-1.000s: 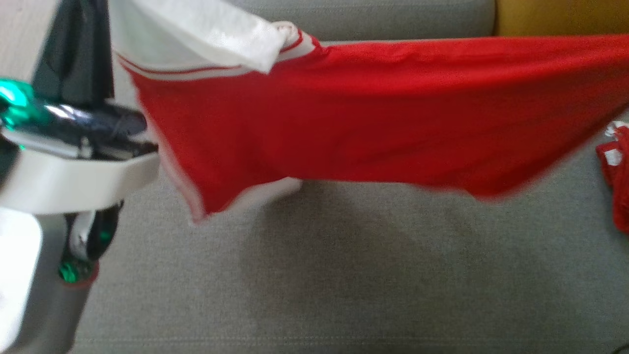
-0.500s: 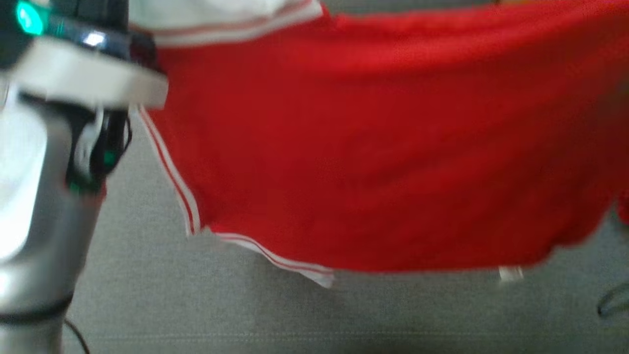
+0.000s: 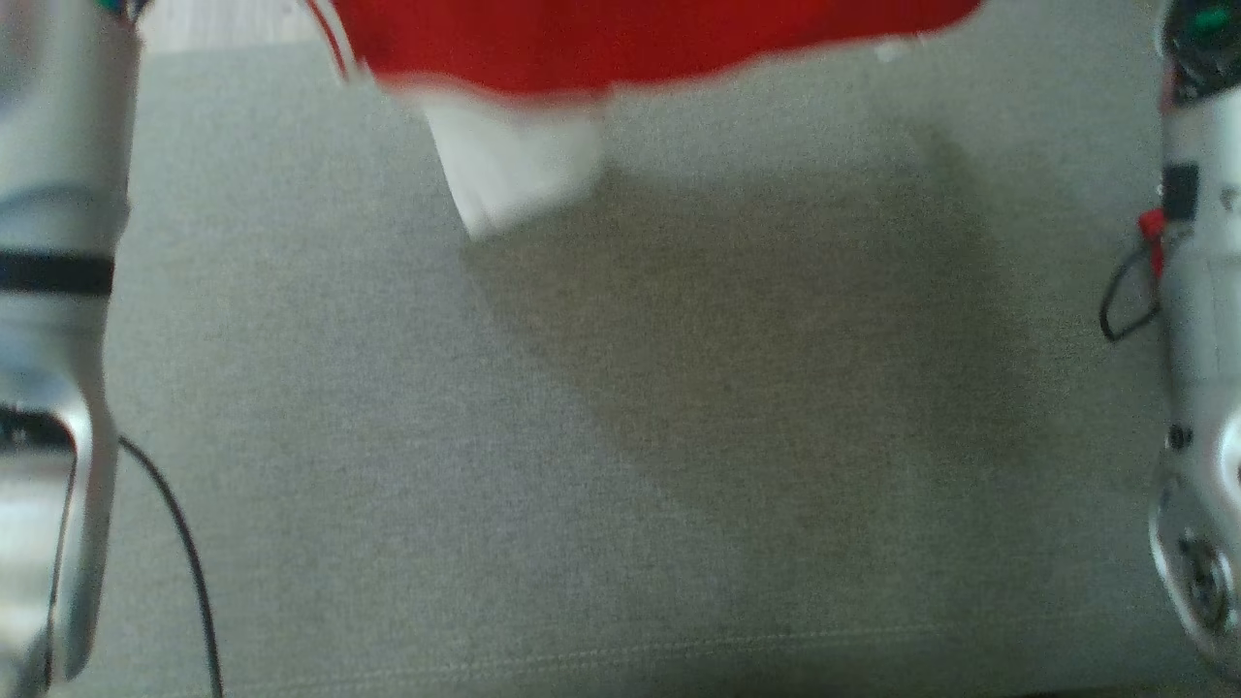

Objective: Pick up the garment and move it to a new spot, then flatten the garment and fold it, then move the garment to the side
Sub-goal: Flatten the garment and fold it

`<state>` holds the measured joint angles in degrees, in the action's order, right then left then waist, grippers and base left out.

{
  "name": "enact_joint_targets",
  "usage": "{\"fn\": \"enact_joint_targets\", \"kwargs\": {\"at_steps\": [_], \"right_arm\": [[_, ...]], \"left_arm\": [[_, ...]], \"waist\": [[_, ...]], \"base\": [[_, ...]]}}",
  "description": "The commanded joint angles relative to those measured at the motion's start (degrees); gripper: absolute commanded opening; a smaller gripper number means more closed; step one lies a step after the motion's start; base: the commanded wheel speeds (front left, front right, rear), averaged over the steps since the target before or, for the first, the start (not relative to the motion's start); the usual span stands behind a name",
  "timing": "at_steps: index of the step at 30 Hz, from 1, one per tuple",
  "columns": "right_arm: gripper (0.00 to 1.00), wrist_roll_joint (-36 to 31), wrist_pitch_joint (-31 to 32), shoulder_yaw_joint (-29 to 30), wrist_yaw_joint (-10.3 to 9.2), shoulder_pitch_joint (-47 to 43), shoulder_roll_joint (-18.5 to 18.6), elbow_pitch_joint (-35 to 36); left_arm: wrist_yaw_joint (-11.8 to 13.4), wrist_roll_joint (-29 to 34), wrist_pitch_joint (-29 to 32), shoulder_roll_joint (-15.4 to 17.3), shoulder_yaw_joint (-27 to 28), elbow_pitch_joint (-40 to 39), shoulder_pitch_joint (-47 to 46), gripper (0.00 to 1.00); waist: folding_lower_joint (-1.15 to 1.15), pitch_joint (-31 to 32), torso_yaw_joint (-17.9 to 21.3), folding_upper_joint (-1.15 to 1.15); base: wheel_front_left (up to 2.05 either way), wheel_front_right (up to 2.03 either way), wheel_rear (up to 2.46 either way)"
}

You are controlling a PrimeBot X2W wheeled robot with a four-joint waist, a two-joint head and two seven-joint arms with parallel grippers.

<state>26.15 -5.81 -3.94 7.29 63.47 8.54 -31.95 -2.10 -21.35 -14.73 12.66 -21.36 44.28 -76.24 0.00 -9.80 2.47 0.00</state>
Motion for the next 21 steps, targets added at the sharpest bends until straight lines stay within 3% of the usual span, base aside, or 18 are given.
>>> {"fn": "enact_joint_targets", "kwargs": {"at_steps": [1,10,15,21], "right_arm": [[0.00,0.25,-0.76,-1.64,0.20,2.51,-1.39,-0.24],[0.00,2.47,-5.70,-10.14,0.20,7.09,-2.92,-21.73],[0.00,5.39,-7.05,-13.54,0.20,5.38,-3.37,-27.27],[0.00,9.15,-8.62,-16.61,0.20,0.09,-2.36,-28.09]], "left_arm": [[-0.12,-0.02,-0.18,1.54,1.61,-0.43,-2.89,0.00],[-1.80,-2.26,-0.26,-3.52,5.84,8.97,3.17,0.00],[-2.69,-2.57,-0.26,-5.19,7.93,11.99,8.29,0.00],[-3.68,-2.50,-0.26,-6.39,9.65,13.77,13.61,0.00]], "waist": [[0.00,-1.38,-0.18,0.00],[0.00,-9.36,-2.13,0.00],[0.00,-12.36,-3.04,0.00],[0.00,-12.98,-4.06,0.00]], "base": [[0.00,0.00,0.00],[0.00,0.00,0.00],[0.00,0.00,0.00],[0.00,0.00,0.00]]}}
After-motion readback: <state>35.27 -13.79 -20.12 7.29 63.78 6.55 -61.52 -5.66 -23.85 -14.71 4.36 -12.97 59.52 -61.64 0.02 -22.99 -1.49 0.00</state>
